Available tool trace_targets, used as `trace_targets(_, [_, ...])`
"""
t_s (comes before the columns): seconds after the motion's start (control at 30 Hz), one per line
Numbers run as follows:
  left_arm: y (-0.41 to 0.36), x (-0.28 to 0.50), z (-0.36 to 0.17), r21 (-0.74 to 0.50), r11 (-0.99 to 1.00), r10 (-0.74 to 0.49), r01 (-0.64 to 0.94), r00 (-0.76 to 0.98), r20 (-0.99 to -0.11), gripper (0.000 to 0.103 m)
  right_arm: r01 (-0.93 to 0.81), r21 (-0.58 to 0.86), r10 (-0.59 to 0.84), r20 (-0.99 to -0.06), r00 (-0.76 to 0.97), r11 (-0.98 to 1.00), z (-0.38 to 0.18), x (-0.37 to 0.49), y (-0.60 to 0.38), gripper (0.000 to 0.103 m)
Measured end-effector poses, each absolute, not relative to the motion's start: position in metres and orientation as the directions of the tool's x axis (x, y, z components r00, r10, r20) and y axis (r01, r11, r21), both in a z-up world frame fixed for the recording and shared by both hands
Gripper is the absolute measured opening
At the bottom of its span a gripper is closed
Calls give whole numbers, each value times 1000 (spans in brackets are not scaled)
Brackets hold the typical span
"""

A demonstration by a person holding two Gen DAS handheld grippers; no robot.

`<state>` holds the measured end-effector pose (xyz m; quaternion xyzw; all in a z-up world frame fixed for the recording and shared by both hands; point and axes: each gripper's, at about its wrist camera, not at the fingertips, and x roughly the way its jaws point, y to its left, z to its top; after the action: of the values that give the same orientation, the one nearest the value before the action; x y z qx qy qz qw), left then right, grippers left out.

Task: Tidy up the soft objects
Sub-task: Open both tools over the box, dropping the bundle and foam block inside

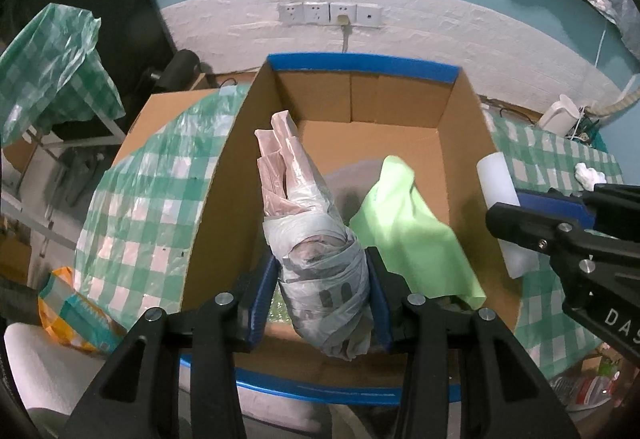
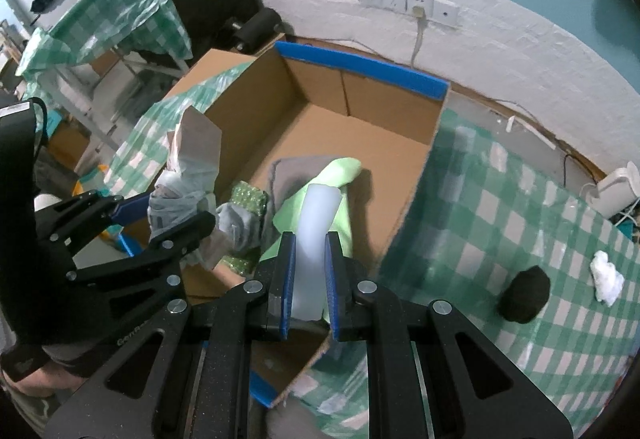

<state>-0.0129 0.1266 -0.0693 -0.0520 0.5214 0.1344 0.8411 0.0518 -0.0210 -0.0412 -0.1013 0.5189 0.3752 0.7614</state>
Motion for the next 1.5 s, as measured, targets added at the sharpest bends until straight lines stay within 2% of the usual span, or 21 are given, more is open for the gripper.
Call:
trace_targets(0.07, [128,-12,-72,65,957,182,-283,410,-894,50,-672,240,466,-867,176,700,-44,53,-18,22])
trace_targets(0.13, [128,-12,-74,84,954,200,-287,403,-893,62,-669,237,462,-868,179,705,-45,55,-17,23])
trace_targets(0.2, [128,-12,-73,102,951,220,-293,404,-888,69,-666,240,462,-869,178,707,-45,57,-16,28])
trace_targets(0.27, [129,-11,-72,103,949,223,-298,405,-887,70,-662,233,459,-868,188,712,-45,58,-17,43])
trace_targets(0.33, [130,-11,-72,98,948,220,-301,405,-888,70,-663,224,454,-869,196,714,-44,58,-17,50])
trace_targets(0.73, [118,-8,-70,80,957,193,-279,407,-893,70,-631,205,441,-864,241,748,-38,61,-42,56])
trace_targets(1.5, [50,8,-60,86,983,151,-163,447,-882,73,-510,176,386,-857,342,842,-35,76,-138,59])
